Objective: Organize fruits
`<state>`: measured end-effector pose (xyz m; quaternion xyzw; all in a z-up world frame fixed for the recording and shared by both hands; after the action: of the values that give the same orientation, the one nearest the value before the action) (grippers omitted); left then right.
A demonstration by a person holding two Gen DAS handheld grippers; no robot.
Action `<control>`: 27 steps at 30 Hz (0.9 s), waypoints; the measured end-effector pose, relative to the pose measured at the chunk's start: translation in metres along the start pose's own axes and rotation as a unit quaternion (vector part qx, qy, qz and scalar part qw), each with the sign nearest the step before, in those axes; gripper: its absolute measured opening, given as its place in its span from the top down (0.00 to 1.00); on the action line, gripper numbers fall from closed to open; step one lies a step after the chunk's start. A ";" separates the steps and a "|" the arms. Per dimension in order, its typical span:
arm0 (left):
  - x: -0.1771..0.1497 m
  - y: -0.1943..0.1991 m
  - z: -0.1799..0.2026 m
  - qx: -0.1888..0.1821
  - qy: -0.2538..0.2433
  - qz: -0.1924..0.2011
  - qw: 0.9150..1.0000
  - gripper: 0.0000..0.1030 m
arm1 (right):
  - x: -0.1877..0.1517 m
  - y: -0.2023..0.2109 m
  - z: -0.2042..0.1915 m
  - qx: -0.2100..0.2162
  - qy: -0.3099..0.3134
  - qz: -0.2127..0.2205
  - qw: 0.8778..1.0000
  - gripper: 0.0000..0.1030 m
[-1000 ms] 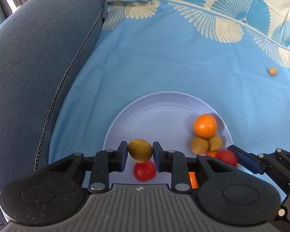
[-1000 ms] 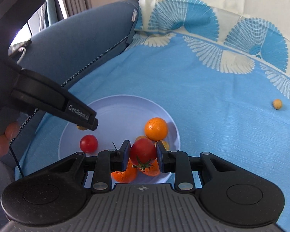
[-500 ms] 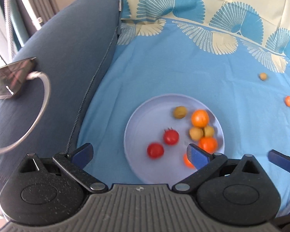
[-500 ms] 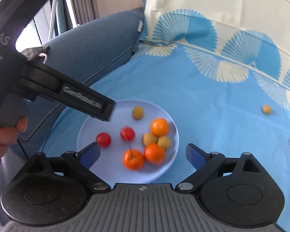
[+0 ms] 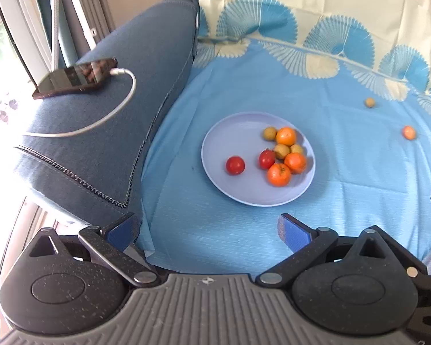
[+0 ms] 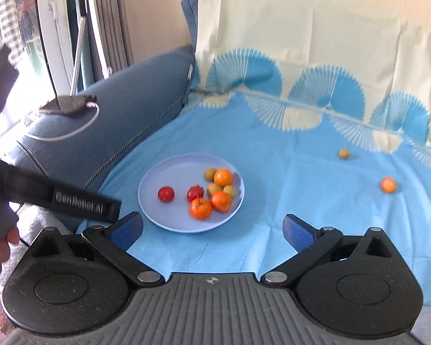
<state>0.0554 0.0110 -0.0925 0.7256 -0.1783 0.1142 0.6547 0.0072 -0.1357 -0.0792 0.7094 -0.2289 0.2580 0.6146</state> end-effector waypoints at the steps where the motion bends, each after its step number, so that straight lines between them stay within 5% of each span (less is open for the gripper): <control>1: -0.002 0.006 0.000 0.000 0.001 0.009 1.000 0.00 | -0.001 0.005 0.000 -0.001 0.000 0.006 1.000 0.01; 13: -0.008 0.058 0.006 0.002 -0.006 0.069 0.998 0.00 | -0.004 0.048 0.006 -0.018 -0.011 0.052 0.998 0.01; 27: -0.014 0.080 0.005 0.009 0.001 0.091 0.996 0.00 | -0.008 0.075 0.007 -0.024 -0.009 0.095 0.995 0.01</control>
<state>0.0098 0.0017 -0.0257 0.7117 -0.2421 0.1759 0.6355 -0.0468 -0.1532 -0.0284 0.6717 -0.3072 0.3029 0.6022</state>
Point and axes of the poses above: each gripper's, at about its wrist camera, not at the fingertips, and y roughly against the way its jaws point, z to its right, x to its top, the point moved 9 cm from there along -y, roughly the way its jaws point, and after that the axes turned 12 degrees about -z, right-handed, at the moved point
